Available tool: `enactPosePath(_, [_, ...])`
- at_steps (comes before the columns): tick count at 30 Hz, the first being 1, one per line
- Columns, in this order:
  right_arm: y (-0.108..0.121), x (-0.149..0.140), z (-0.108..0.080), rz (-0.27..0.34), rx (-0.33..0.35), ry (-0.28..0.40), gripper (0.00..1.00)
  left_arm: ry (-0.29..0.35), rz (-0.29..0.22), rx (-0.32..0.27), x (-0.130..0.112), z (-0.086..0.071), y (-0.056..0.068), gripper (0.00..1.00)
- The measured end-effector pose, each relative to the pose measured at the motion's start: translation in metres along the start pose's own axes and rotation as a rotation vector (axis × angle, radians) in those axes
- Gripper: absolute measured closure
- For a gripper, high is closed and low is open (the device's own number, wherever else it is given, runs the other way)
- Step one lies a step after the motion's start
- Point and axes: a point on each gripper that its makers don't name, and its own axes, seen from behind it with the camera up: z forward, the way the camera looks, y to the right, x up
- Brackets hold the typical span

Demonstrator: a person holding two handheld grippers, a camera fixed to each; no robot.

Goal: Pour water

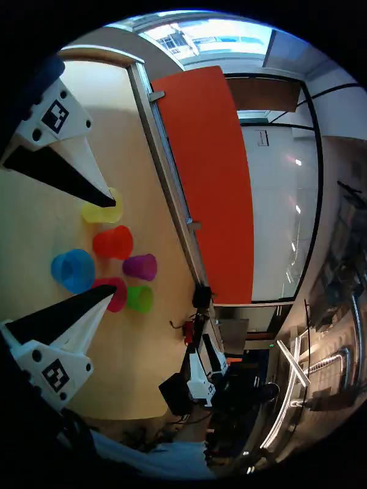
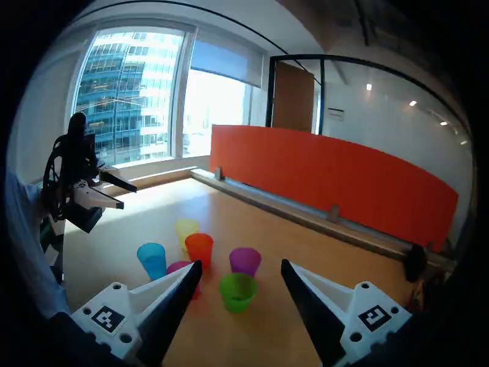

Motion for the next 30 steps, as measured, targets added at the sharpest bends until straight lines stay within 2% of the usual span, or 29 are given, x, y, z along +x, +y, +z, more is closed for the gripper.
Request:
enactPosePath(11, [-0.002,-0.033,0.013,-0.012,0.014,-0.043,0.00,-0.051,-0.022,-0.029,-0.036,0.009,0.013,0.06])
enactPosePath(30, [-0.006,-0.078,0.030,-0.037,0.032,-0.121,0.00,-0.155,-0.011,-0.064,-0.093,0.023,0.035,0.06])
